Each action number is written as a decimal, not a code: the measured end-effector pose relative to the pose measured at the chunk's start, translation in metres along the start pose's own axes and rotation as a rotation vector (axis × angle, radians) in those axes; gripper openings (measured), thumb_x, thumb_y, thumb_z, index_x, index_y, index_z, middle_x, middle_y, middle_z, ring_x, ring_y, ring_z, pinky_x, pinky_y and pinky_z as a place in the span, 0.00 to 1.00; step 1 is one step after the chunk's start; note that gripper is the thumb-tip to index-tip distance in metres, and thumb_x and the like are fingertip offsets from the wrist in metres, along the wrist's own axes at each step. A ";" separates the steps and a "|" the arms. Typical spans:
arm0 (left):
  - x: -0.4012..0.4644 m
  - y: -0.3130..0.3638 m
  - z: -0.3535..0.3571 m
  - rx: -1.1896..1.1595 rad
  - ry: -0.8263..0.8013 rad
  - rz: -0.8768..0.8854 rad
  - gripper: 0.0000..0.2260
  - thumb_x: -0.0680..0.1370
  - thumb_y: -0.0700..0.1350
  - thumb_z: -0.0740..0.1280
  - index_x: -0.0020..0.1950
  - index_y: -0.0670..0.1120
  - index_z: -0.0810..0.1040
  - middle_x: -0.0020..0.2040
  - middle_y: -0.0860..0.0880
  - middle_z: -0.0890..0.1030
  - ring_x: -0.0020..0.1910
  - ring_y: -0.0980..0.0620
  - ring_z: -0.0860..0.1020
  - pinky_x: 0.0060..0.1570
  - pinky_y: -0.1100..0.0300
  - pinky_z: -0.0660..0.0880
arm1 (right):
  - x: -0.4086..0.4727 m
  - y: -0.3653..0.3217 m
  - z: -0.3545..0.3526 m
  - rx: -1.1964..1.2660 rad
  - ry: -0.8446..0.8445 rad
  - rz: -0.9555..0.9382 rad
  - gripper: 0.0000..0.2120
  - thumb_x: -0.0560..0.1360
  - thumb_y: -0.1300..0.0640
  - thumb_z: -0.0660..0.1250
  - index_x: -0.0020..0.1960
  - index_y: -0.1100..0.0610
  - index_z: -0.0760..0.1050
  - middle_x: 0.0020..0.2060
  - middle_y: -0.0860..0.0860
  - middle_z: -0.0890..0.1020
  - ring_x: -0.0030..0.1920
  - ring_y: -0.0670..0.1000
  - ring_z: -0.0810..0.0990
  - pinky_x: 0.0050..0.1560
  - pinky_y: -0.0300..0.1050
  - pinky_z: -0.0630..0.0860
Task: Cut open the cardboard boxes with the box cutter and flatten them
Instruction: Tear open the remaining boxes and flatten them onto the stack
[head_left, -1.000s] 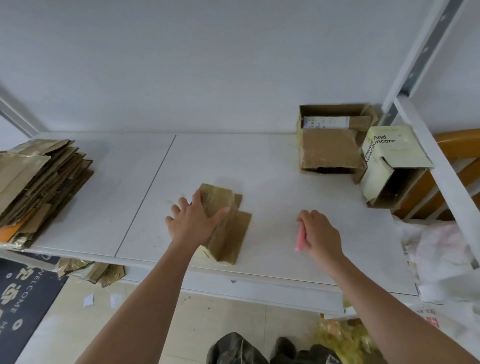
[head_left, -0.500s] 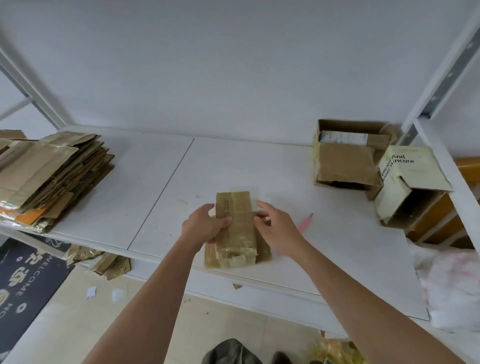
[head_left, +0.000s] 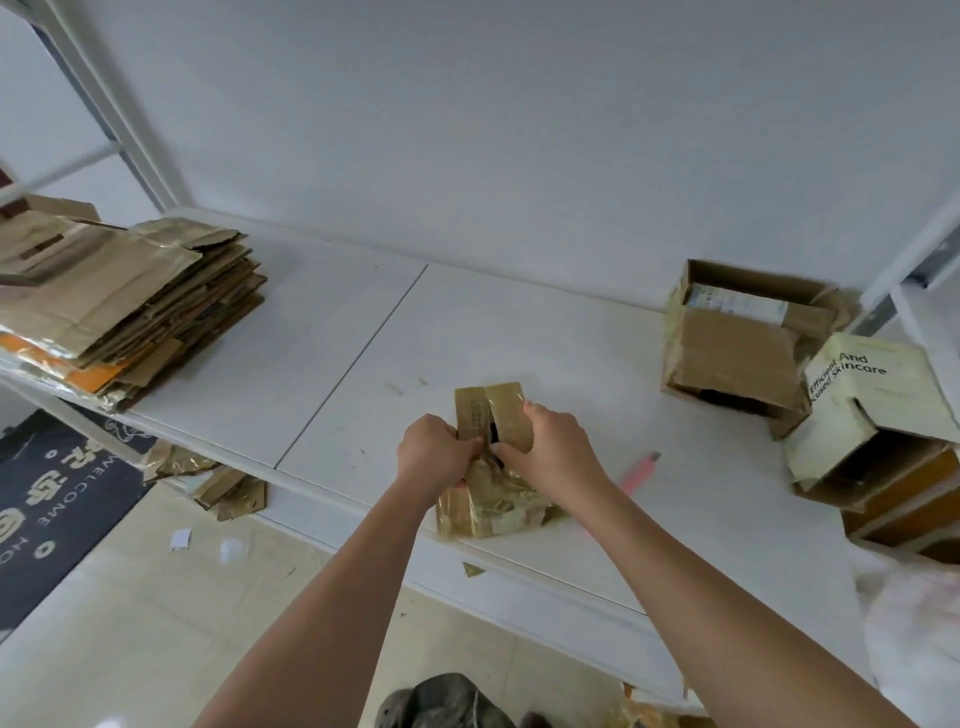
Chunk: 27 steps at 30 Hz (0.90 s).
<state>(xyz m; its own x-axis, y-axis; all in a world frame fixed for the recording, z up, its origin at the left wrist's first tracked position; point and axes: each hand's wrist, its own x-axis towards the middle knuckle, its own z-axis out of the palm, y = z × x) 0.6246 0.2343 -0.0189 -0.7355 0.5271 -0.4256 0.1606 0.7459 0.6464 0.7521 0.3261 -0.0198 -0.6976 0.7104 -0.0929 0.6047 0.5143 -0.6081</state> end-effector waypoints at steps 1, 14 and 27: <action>0.000 -0.001 -0.001 -0.006 -0.006 0.003 0.14 0.75 0.48 0.72 0.32 0.43 0.78 0.29 0.46 0.83 0.27 0.50 0.82 0.38 0.57 0.80 | 0.001 -0.005 0.002 -0.074 0.008 0.009 0.31 0.73 0.45 0.73 0.68 0.62 0.69 0.52 0.56 0.81 0.53 0.57 0.81 0.46 0.44 0.73; -0.002 -0.001 -0.002 -0.018 -0.001 0.017 0.14 0.76 0.46 0.71 0.32 0.42 0.77 0.31 0.43 0.84 0.29 0.47 0.83 0.40 0.56 0.80 | 0.013 0.003 -0.021 0.342 -0.157 0.054 0.11 0.73 0.54 0.69 0.37 0.61 0.76 0.29 0.49 0.75 0.29 0.48 0.71 0.31 0.41 0.67; -0.006 0.002 -0.003 0.096 -0.007 0.081 0.14 0.77 0.52 0.71 0.44 0.41 0.82 0.35 0.47 0.84 0.35 0.48 0.84 0.44 0.52 0.82 | -0.023 0.047 -0.008 0.369 0.173 -0.082 0.15 0.75 0.61 0.72 0.61 0.52 0.80 0.50 0.48 0.77 0.52 0.48 0.75 0.56 0.39 0.72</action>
<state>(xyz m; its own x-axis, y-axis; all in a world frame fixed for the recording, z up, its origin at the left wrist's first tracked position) 0.6274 0.2312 -0.0128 -0.7130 0.5898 -0.3792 0.2819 0.7363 0.6151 0.7997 0.3379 -0.0401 -0.6436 0.7609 0.0827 0.3497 0.3885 -0.8525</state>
